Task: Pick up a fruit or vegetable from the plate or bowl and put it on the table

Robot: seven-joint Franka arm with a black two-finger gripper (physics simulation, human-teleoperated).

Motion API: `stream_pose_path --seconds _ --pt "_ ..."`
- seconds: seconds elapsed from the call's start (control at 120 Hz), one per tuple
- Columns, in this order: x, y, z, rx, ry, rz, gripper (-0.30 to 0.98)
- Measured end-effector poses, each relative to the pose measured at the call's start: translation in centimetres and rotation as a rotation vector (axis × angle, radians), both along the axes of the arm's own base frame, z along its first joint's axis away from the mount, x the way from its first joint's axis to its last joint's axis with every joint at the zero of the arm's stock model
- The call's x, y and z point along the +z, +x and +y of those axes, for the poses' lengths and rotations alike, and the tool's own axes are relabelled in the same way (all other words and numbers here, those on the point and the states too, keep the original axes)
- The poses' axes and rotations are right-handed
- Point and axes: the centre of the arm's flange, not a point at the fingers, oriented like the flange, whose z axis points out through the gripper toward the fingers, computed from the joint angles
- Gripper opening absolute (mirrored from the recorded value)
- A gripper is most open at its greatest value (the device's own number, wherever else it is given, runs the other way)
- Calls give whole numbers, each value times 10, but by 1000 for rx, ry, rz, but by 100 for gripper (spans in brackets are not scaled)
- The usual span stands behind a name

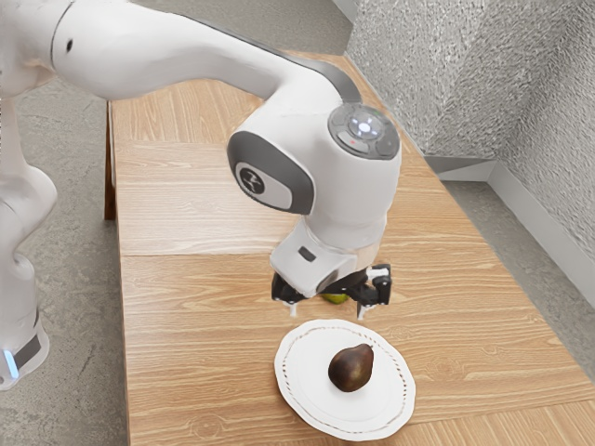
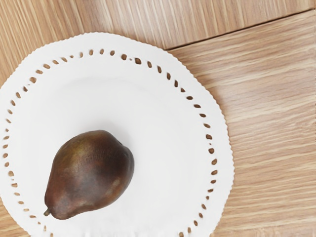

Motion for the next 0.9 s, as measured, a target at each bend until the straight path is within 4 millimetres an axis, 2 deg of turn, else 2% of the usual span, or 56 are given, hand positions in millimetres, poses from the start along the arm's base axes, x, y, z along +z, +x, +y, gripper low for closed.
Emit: stream_pose_path --seconds 0.05,0.217,0.283,0.317,0.35,0.375,0.392,0.417,0.433,0.458,0.483,0.508,0.542,0.617,0.733,0.8,0.9 --pt "-13 -2 -4 -68 66 21 69" --pt "-55 -13 -38 -318 178 90 69" --pt "-53 -32 -59 -444 178 94 69" --pt "-46 -45 -68 -508 171 89 69" --pt "-31 -61 -71 -571 157 74 69" --pt "-4 -81 -60 -610 118 53 69" --pt "14 -85 -44 -606 92 39 69" --pt "36 -66 -1 -529 59 27 69" --pt "43 -48 31 -461 35 35 69" --pt "44 -17 82 -355 -4 61 69" --pt "40 1 112 -310 -43 92 69" --pt "29 14 125 -312 -85 134 69" --pt "12 26 131 -348 -143 192 69" --pt "-16 39 124 -473 -240 273 69" --pt "-57 41 83 -721 -319 354 69" --pt "-65 35 63 -845 -327 357 69" --pt "-66 24 36 -1009 -324 334 69"
